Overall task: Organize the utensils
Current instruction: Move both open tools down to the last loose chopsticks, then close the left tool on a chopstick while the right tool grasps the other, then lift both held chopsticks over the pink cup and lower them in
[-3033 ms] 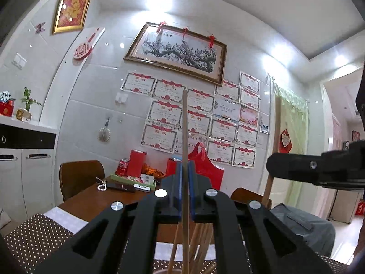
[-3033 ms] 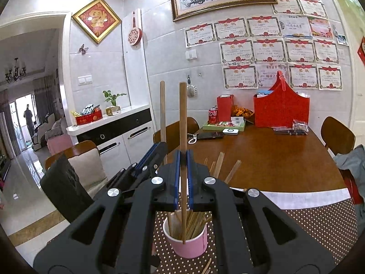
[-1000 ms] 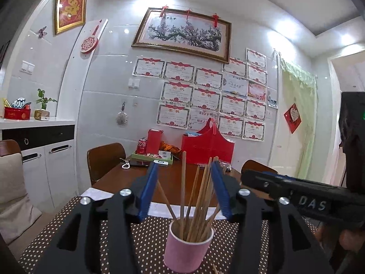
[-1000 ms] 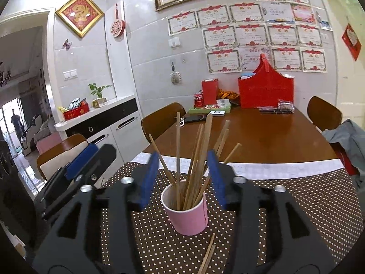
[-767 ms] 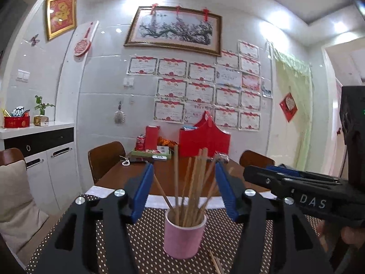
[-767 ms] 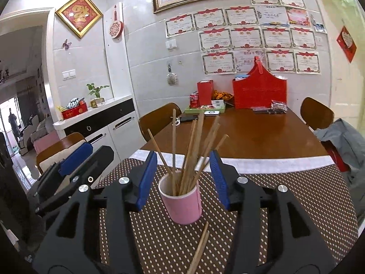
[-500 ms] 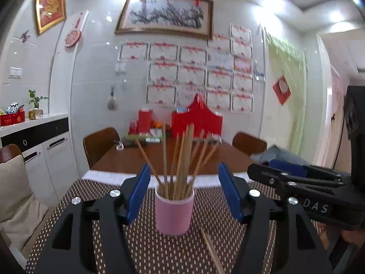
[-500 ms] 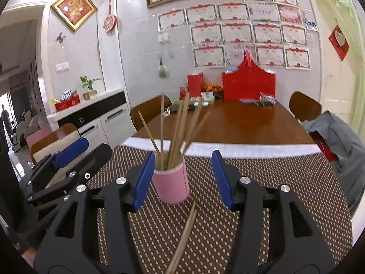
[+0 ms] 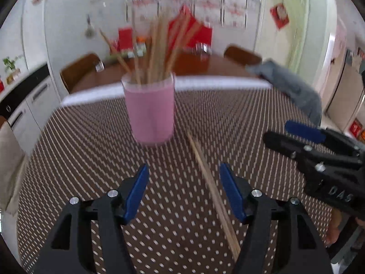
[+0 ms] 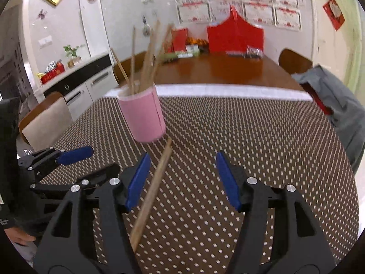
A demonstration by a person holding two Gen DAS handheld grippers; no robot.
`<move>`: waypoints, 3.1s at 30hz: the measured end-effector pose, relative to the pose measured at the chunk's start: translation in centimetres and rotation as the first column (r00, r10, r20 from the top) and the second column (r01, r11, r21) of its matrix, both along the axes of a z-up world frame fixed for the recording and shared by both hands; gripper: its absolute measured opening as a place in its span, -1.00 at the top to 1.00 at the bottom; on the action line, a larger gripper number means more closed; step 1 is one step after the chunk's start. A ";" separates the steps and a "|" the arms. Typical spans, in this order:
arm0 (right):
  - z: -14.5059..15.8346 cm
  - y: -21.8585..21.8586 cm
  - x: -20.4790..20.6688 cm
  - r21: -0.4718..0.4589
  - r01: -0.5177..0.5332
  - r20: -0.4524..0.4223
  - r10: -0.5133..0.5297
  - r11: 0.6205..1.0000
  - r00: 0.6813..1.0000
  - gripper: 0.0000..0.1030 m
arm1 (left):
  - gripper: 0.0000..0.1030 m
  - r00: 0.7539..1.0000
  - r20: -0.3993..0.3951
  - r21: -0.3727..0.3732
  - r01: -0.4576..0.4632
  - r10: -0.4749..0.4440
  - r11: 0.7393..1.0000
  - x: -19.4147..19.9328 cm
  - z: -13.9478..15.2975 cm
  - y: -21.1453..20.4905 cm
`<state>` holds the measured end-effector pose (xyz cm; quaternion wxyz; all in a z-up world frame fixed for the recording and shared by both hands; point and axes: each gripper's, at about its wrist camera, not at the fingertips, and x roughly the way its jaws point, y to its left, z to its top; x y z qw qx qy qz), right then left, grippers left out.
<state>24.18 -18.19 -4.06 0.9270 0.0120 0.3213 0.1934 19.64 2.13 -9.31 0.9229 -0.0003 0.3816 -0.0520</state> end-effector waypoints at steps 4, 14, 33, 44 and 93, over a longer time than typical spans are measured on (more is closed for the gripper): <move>-1.9 -0.8 0.4 -0.006 0.007 -0.051 -0.007 1.000 0.999 -0.21 | -0.25 0.995 -0.098 0.017 0.018 -0.016 1.000 0.6 -2.7 -0.7; -4.8 -2.1 1.2 0.020 0.005 -0.138 -0.002 1.000 0.990 -0.22 | -0.25 0.984 -0.180 0.043 0.018 -0.010 0.999 2.0 -5.5 -1.6; -5.8 -1.6 2.7 0.059 -0.048 -0.192 0.058 0.997 0.980 -0.26 | -0.38 0.973 -0.228 0.064 -0.022 0.036 0.998 3.6 -5.1 -0.3; -6.5 0.1 3.7 0.039 -0.087 -0.260 0.095 0.995 0.961 -0.26 | 0.01 0.967 -0.248 0.083 -0.038 0.058 0.996 7.4 -4.5 -0.4; 0.0 0.6 2.6 0.170 -0.184 -0.088 0.201 0.968 0.976 0.89 | 0.89 0.979 0.203 -0.134 0.040 -0.012 0.990 -0.2 4.5 5.3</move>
